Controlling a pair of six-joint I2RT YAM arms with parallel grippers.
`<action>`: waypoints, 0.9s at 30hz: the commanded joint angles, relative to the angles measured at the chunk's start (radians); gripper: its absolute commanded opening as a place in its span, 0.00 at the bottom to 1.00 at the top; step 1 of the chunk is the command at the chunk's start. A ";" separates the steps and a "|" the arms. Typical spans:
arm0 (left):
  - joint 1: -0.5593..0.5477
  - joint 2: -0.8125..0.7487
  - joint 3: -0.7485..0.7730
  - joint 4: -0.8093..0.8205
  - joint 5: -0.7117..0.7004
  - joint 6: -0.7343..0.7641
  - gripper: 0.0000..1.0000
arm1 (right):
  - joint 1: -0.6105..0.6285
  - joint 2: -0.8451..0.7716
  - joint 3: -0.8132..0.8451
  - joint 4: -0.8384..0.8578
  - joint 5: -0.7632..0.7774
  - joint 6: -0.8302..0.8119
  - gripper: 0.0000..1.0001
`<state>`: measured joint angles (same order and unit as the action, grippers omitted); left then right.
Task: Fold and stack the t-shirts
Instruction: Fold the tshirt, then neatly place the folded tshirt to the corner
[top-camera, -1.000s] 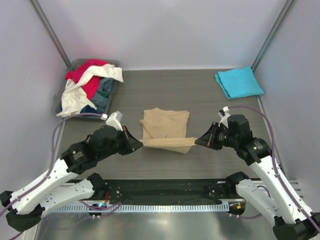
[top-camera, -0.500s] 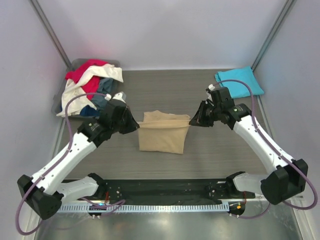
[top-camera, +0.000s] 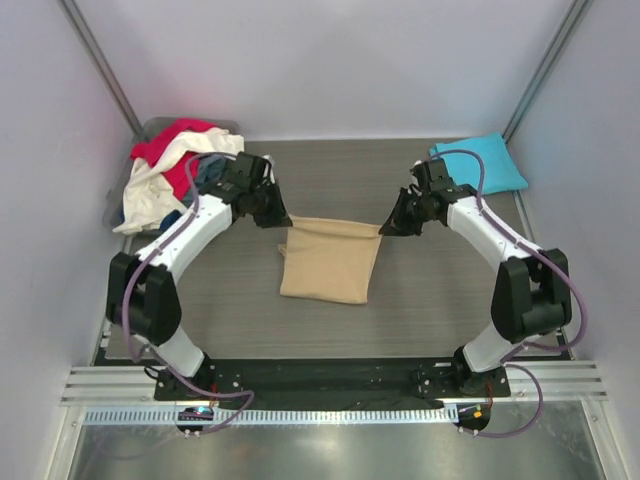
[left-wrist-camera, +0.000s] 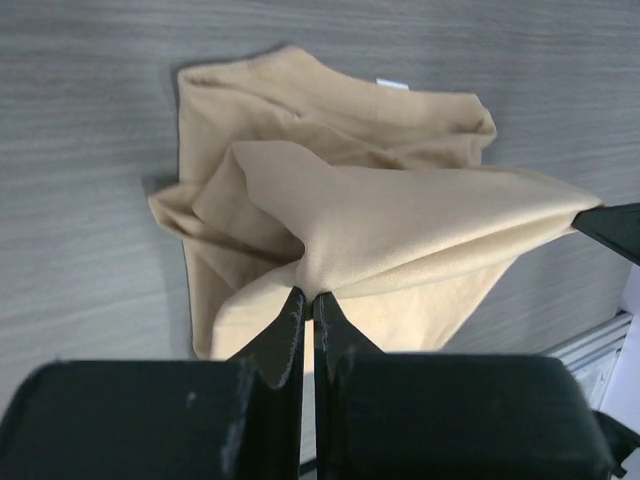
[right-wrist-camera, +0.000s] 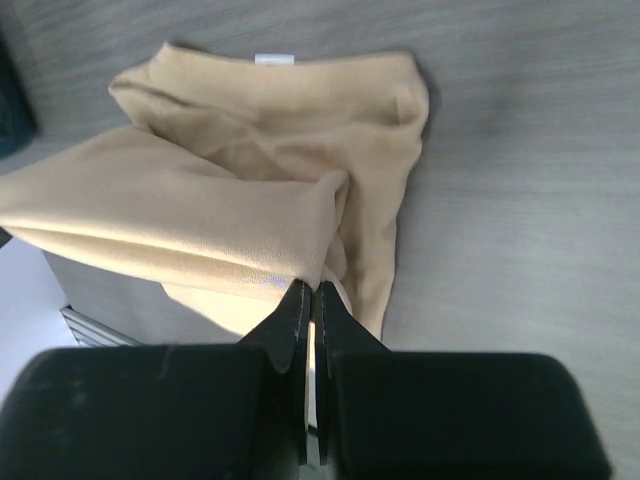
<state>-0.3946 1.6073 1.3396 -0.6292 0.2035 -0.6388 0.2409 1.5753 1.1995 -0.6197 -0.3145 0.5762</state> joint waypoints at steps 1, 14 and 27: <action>0.040 0.098 0.096 0.033 0.020 0.047 0.00 | -0.049 0.078 0.049 0.131 -0.072 -0.010 0.01; 0.096 0.351 0.584 -0.145 0.105 0.068 0.97 | -0.066 0.121 0.106 0.123 0.029 -0.059 0.83; 0.096 -0.315 -0.052 -0.161 -0.002 0.116 1.00 | -0.055 0.049 -0.319 0.503 -0.236 -0.021 0.86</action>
<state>-0.2989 1.3987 1.3640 -0.7635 0.2455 -0.5591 0.1764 1.5970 0.9047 -0.2714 -0.4850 0.5388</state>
